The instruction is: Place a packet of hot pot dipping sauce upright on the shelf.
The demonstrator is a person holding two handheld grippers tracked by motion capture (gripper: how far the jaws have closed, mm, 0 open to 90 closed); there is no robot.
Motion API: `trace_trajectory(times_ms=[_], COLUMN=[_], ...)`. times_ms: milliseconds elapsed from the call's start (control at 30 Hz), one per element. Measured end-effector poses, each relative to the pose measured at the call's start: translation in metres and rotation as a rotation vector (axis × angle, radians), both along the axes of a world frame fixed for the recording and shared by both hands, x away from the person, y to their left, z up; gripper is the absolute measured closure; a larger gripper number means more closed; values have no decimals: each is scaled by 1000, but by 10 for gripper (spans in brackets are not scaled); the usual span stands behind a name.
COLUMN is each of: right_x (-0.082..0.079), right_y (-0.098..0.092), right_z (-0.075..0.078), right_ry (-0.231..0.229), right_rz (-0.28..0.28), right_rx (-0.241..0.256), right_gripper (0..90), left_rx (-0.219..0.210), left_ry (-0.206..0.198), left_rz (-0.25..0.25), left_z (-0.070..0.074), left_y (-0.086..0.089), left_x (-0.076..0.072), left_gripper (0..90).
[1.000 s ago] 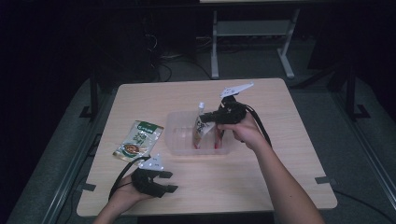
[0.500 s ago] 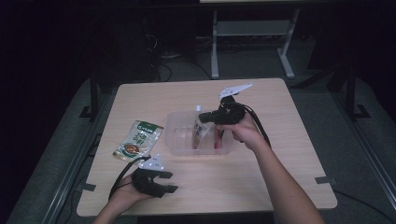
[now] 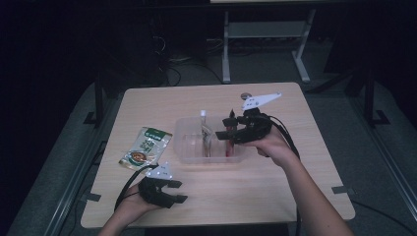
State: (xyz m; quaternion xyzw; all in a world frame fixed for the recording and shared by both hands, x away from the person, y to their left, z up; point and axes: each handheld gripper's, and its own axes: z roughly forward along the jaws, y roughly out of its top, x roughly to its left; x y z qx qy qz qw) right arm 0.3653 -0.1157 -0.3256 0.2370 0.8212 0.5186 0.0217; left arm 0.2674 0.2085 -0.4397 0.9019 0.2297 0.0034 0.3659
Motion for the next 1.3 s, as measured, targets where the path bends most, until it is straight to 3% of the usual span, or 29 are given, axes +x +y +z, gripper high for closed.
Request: trace_trajectory(times_ms=[233, 333, 500, 633, 700, 833, 967, 1233, 1300], right_x=[-27, -41, -53, -66, -68, -77, -83, -95, -98], right_y=[-9, -12, -15, -18, -19, -24, -26, -34, -37], right_z=[-11, -23, -40, -57, -60, -79, -93, -110, -112], right_ry=[-42, -43, -52, -33, -30, 11, 11, 66, 68], right_rz=[0, -2, 1, -3, -6, -25, -48, -49, -50], right_rx=[-33, -56, -88, -113, -114, -125, -187, -217, -220], right_gripper=[308, 280, 290, 282, 280, 276, 269, 255, 251], left_rx=[-13, -8, -5, -22, -2, -20, -11, -9, -3], left_ry=[6, 12, -1, 8, -8, 6, -1, -2, -6], left_rz=[16, 19, 11, 28, 15, 36, 30, 59, 92], left_z=[0, 1, 0, 1, 1, 2, 3, 5, 9], left_y=[0, 1, 2, 1, 3, 3, 6, 11, 17], left_x=[-1, -1, 0, -2, -1, -3, -2, -2, 0], left_gripper=[426, 426, 426, 427, 427, 426, 427, 431, 433])
